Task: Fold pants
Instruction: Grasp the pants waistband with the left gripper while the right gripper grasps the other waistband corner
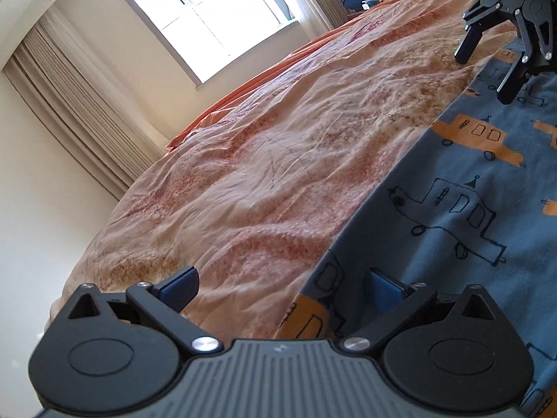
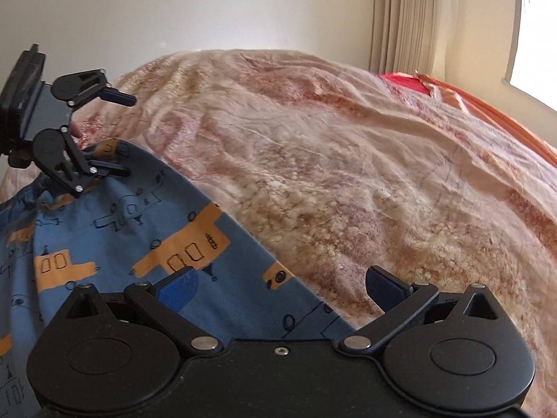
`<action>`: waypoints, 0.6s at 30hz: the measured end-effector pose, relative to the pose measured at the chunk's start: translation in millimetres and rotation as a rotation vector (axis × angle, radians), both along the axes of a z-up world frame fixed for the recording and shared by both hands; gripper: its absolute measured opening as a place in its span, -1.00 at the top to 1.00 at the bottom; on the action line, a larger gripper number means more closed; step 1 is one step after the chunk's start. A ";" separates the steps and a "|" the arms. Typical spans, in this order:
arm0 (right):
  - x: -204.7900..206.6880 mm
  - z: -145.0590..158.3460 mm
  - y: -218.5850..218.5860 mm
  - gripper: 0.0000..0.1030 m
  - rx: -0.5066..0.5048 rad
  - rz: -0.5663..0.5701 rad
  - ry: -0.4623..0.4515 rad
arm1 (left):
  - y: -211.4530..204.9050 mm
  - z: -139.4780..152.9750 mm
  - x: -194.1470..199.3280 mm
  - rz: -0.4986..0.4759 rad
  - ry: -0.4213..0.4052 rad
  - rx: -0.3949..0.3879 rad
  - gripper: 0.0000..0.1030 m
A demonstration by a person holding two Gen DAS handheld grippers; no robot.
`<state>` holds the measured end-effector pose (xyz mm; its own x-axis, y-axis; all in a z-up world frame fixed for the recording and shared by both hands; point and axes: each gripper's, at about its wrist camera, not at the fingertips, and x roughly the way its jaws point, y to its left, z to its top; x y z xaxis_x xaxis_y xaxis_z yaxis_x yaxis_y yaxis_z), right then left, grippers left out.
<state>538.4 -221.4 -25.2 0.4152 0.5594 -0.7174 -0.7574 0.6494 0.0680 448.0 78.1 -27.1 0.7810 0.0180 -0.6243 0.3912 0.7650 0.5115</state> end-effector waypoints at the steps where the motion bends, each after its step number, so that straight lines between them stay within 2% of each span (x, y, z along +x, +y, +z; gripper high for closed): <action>1: 5.9 -5.7 3.0 -0.96 -0.010 0.006 0.030 | 4.8 0.3 1.4 0.007 0.016 -0.020 -0.99; 4: 14.0 -14.9 12.0 -0.94 -0.028 0.043 0.069 | 19.9 3.1 10.1 0.041 0.079 -0.082 -0.98; 7: 14.6 -13.8 15.8 -0.77 0.012 0.031 0.061 | 27.2 5.1 14.0 0.052 0.111 -0.146 -0.74; 8: 11.3 -14.1 17.8 -0.65 0.004 0.028 0.040 | 27.8 5.0 14.8 0.058 0.130 -0.163 -0.48; 9: 8.8 -15.1 21.0 -0.51 -0.010 0.033 0.026 | 27.9 4.6 15.4 0.060 0.155 -0.183 -0.12; 10: 6.1 -15.3 24.0 -0.42 -0.018 0.042 0.022 | 27.8 4.6 15.2 0.060 0.181 -0.203 0.10; 11: 4.9 -15.0 26.5 -0.17 -0.017 0.049 0.025 | 27.0 4.6 14.8 0.060 0.198 -0.216 0.45; 12: 2.5 -14.4 26.8 0.15 -0.012 0.055 0.030 | 25.5 5.4 13.6 0.060 0.207 -0.220 0.66; 13: -0.3 -13.9 27.6 0.31 -0.012 0.059 0.032 | 23.7 6.1 12.4 0.066 0.204 -0.216 0.70; 15: -6.7 -12.5 31.3 0.88 -0.027 0.066 0.028 | 21.5 8.5 11.6 0.118 0.193 -0.227 0.91; 18: -18.3 -3.2 41.5 0.96 -0.059 0.053 -0.044 | 15.9 19.7 6.8 0.194 0.132 -0.248 0.98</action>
<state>520.2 -179.9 -28.4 0.4182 0.5387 -0.7314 -0.7924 0.6100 -0.0037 454.8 94.0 -7.5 0.6900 -0.0064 -0.7237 0.2765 0.9264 0.2555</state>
